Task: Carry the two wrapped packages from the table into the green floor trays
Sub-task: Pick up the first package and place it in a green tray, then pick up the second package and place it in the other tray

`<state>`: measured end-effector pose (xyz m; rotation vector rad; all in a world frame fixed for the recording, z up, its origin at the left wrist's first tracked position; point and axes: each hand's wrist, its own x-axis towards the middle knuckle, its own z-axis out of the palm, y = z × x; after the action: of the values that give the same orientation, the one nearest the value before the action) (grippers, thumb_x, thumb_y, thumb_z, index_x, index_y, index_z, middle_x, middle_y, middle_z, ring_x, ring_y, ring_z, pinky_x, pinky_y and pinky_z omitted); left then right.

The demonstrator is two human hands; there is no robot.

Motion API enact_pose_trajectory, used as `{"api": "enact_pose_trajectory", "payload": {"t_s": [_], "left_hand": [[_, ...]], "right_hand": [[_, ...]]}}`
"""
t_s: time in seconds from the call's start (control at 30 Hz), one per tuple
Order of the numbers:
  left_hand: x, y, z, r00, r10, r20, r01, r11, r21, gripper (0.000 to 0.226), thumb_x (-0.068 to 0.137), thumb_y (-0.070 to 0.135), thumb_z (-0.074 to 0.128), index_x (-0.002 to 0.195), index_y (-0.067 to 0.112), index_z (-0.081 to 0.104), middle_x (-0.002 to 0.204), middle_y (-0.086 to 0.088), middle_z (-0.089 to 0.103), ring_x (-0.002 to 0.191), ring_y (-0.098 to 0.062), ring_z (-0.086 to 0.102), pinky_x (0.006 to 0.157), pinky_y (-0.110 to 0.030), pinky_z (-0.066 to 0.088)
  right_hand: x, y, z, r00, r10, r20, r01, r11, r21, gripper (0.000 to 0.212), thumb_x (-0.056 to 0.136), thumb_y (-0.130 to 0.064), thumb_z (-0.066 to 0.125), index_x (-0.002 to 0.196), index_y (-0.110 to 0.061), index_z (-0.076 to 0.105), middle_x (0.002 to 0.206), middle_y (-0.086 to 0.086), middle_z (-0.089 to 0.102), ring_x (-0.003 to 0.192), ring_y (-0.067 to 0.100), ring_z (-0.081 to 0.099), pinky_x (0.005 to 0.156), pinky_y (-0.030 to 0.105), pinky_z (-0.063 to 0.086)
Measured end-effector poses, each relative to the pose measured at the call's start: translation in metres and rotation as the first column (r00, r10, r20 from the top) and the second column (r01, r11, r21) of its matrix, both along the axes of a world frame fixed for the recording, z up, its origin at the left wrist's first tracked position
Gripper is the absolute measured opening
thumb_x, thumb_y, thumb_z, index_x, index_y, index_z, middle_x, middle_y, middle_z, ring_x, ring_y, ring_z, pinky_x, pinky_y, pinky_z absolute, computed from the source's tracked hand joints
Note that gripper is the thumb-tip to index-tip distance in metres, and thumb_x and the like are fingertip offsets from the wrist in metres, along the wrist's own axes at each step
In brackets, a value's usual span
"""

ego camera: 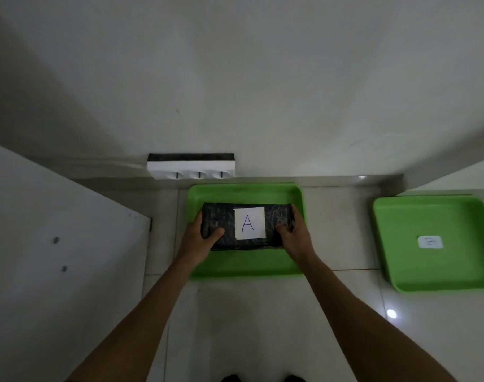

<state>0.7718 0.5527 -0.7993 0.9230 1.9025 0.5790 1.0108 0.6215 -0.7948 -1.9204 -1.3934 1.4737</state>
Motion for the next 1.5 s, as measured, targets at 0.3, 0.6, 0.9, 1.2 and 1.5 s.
{"api": "enact_pose_trajectory", "payload": {"t_s": [0.3,0.6,0.9,1.2,1.5], "left_hand": [[-0.001,0.006,-0.076,0.996,-0.065,-0.053,0.062,0.996,-0.062,0.078,0.091,0.039,0.063,0.154,0.016,0.024,0.154,-0.012,0.041,0.138,-0.031,0.042,0.112,-0.05,0.038],[-0.004,0.008,-0.027,0.975,-0.16,-0.157,0.119,0.964,-0.239,0.079,0.093,0.041,0.06,0.155,0.014,0.019,0.161,-0.013,0.026,0.144,-0.032,0.033,0.115,-0.044,0.032],[0.001,-0.024,0.224,0.914,-0.333,-0.23,0.294,0.937,-0.189,0.047,0.092,0.031,0.06,0.137,0.016,0.054,0.136,-0.008,0.06,0.121,-0.027,0.057,0.1,-0.039,0.047],[0.012,-0.071,0.505,0.877,-0.301,-0.374,0.259,0.952,-0.161,0.048,0.093,0.034,0.054,0.139,0.02,0.05,0.138,-0.008,0.057,0.126,-0.03,0.052,0.101,-0.045,0.046],[-0.069,-0.169,0.685,0.821,-0.023,-0.571,0.04,0.999,0.018,0.048,0.095,0.04,0.051,0.139,0.024,0.046,0.134,-0.002,0.058,0.124,-0.027,0.05,0.1,-0.043,0.046]], "right_hand": [[-0.004,0.003,-0.082,0.994,0.058,0.095,-0.061,0.998,0.028,0.068,0.1,-0.01,0.058,0.16,-0.01,0.027,0.15,0.022,0.049,0.135,0.04,0.052,0.107,0.056,0.05],[0.007,0.014,-0.039,0.975,0.174,0.142,-0.162,0.982,-0.096,0.076,0.103,-0.033,0.055,0.164,-0.014,0.013,0.165,0.02,0.031,0.149,0.039,0.035,0.121,0.049,0.033],[0.039,0.002,0.199,0.779,0.527,0.339,-0.509,0.848,-0.149,0.065,0.106,-0.035,0.048,0.162,-0.014,0.024,0.157,0.023,0.042,0.143,0.042,0.043,0.117,0.049,0.035],[0.022,-0.034,0.479,0.613,0.666,0.426,-0.713,0.698,-0.066,0.063,0.106,-0.039,0.044,0.163,-0.025,0.023,0.162,0.011,0.039,0.148,0.035,0.033,0.118,0.049,0.034],[-0.096,-0.078,0.667,0.423,0.75,0.508,-0.898,0.42,0.128,0.065,0.104,-0.046,0.044,0.163,-0.026,0.023,0.164,0.004,0.036,0.154,0.029,0.024,0.12,0.049,0.029]]}}
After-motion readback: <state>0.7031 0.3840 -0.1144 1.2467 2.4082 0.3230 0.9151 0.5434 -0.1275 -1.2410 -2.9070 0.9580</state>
